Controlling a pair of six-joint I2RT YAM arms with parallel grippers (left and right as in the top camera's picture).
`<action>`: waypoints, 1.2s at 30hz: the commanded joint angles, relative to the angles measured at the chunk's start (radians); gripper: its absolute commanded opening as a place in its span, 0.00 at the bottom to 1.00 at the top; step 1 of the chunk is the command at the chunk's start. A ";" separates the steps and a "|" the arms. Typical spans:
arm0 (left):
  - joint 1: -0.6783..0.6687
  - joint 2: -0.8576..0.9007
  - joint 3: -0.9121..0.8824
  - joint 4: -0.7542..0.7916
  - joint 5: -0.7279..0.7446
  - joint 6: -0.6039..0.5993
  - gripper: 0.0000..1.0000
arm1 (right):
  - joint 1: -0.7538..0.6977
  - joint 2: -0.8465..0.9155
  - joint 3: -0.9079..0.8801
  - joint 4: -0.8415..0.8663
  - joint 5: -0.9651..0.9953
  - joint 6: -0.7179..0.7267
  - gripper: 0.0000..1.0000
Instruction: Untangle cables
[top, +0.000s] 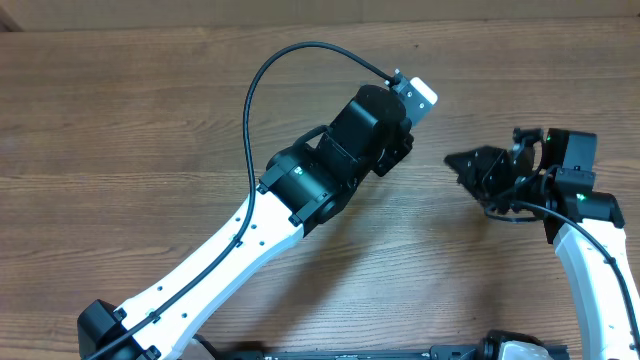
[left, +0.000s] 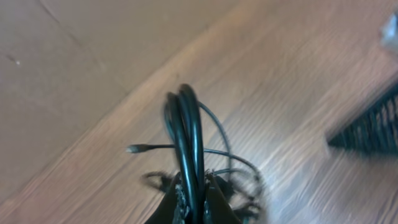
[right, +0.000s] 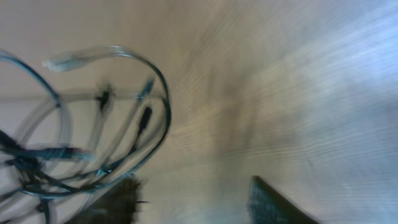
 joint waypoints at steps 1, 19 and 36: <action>-0.002 -0.039 0.035 -0.056 0.047 0.121 0.04 | -0.003 -0.001 0.009 0.094 0.013 -0.002 0.70; 0.000 -0.045 0.035 -0.042 0.538 0.221 0.04 | 0.000 -0.001 0.009 0.142 -0.128 -0.239 0.97; 0.154 -0.140 0.040 0.006 0.544 0.018 0.04 | -0.001 0.001 0.009 -0.196 0.431 -0.060 1.00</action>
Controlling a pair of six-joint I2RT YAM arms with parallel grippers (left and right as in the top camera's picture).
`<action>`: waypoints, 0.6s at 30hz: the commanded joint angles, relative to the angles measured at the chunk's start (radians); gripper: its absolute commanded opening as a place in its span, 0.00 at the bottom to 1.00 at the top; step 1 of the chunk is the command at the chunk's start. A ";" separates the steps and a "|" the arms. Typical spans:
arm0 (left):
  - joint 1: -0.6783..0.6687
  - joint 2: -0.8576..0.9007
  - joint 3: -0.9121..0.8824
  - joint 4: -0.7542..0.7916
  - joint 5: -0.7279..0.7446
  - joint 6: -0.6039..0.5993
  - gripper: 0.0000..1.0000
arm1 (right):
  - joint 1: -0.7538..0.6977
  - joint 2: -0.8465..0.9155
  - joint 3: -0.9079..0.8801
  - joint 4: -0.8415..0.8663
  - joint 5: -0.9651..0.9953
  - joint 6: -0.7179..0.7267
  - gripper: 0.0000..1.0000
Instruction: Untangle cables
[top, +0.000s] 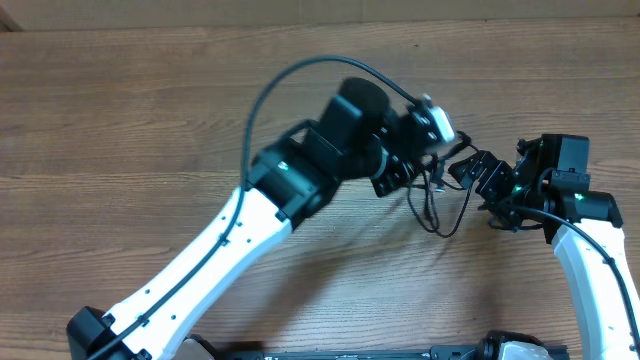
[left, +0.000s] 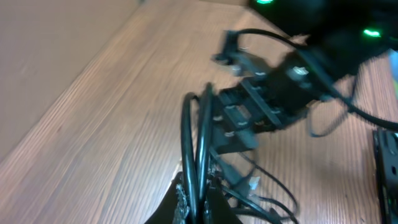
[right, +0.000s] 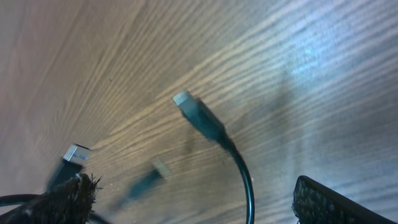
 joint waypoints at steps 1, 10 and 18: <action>0.110 -0.123 0.038 0.019 -0.034 -0.136 0.04 | -0.014 0.002 0.007 -0.031 0.138 0.039 1.00; 0.225 -0.161 0.037 0.006 0.122 -0.170 0.04 | -0.013 0.002 0.007 -0.060 -0.086 0.039 1.00; 0.204 -0.110 0.037 -0.147 0.391 0.028 0.04 | -0.013 0.002 0.007 0.196 -0.407 0.039 0.31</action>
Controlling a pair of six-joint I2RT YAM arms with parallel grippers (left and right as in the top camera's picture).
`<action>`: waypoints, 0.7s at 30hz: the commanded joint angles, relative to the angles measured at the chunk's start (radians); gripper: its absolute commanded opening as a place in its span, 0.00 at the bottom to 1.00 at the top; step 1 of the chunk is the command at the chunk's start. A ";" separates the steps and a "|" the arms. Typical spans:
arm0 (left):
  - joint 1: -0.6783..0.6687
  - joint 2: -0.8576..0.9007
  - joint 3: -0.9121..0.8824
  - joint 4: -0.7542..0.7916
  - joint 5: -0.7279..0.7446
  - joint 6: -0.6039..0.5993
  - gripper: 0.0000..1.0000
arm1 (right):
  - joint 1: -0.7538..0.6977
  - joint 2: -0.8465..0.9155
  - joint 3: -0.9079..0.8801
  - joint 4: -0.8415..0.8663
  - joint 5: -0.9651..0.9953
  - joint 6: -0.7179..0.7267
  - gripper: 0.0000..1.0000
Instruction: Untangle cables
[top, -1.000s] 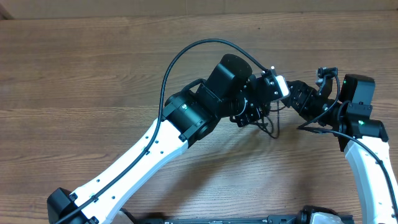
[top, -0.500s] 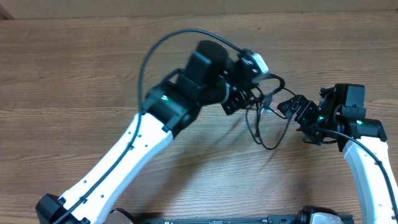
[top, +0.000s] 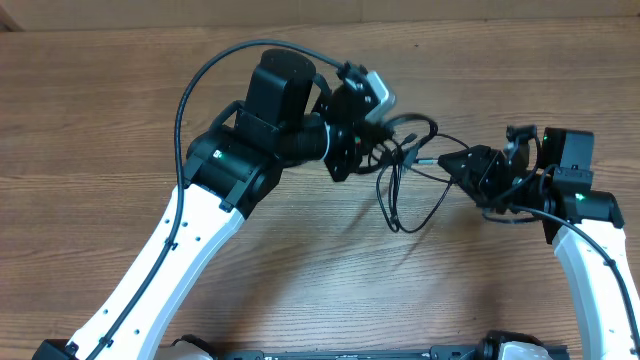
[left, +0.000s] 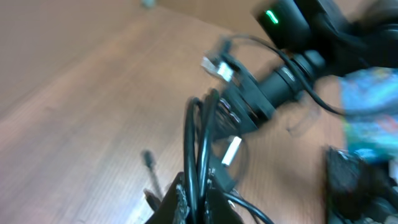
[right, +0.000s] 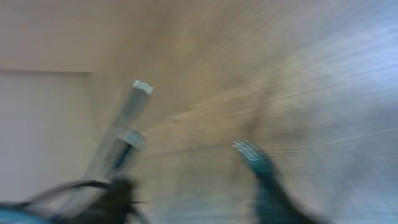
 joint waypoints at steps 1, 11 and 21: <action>0.006 -0.016 0.035 -0.077 0.163 0.136 0.04 | -0.021 0.011 -0.008 0.119 -0.091 0.021 0.26; -0.051 0.086 0.035 -0.168 0.277 0.182 0.04 | -0.019 0.011 -0.008 0.353 -0.157 0.269 0.04; -0.143 0.193 0.035 -0.124 0.255 0.182 0.04 | 0.000 0.011 -0.008 0.460 -0.183 0.336 0.04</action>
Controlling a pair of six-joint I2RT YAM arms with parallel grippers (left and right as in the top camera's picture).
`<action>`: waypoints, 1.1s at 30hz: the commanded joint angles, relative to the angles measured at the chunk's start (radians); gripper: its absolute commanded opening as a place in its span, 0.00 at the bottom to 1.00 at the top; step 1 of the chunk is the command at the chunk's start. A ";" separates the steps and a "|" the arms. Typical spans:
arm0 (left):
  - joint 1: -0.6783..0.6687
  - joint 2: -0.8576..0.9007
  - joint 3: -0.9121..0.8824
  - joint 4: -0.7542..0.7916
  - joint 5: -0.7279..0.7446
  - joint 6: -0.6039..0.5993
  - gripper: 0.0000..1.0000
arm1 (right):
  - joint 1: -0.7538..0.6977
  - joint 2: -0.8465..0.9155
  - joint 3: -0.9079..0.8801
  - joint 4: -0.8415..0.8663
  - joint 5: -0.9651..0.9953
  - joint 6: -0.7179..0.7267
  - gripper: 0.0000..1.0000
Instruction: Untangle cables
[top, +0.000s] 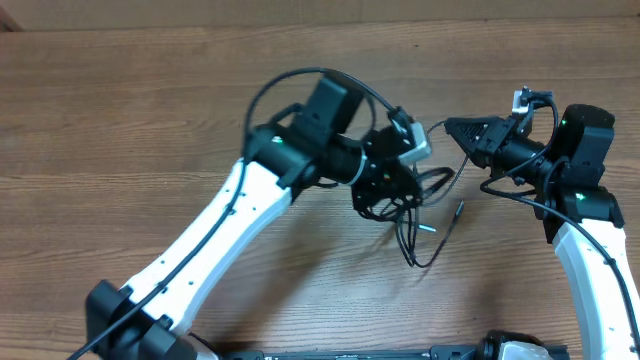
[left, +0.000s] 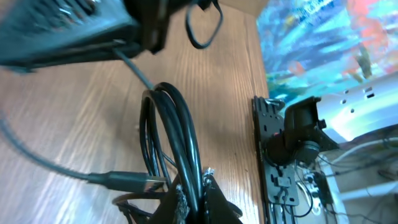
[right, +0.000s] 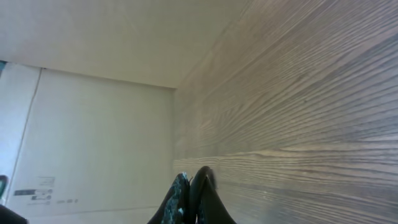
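Observation:
A tangle of thin black cables (top: 412, 205) hangs under my left gripper (top: 393, 180) at the table's middle. In the left wrist view that gripper (left: 190, 186) is shut on several black strands, which loop up from it. A USB plug (left: 127, 180) lies just to the left of the jaws. One loose strand (top: 432, 250) trails toward the front, and a small plug (top: 458, 208) points up beside it. My right gripper (top: 452, 127) is to the right of the bundle and shut on a thin black cable (top: 428, 128) that runs to the tangle. Its fingertips (right: 186, 182) are pressed together.
The wooden table (top: 120, 120) ends at a pale wall (top: 300, 10) along the back. In the left wrist view a colourful sheet (left: 311, 43) and a black arm mount (left: 283, 137) lie beyond the table's edge.
My left gripper has moved right and toward the front with the bundle. My right gripper has moved toward the back, still holding its strand. The loose strands now hang lower in front.
At first my left gripper held the bundle at the middle, and my right gripper stood open and apart. Then the two were close together with cables dangling between them. Then the left was further left with a strand stretched to the right gripper. Now both hold cable.

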 joint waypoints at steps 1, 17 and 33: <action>-0.027 0.013 0.032 0.007 0.027 0.019 0.04 | 0.006 0.006 -0.002 -0.003 0.068 0.031 0.04; 0.051 -0.042 0.033 0.012 -0.544 -0.223 0.04 | 0.003 0.006 -0.002 -0.360 0.335 -0.103 0.93; 0.047 -0.042 0.032 -0.029 -0.905 -0.385 1.00 | 0.003 0.006 -0.002 -0.383 0.335 -0.147 1.00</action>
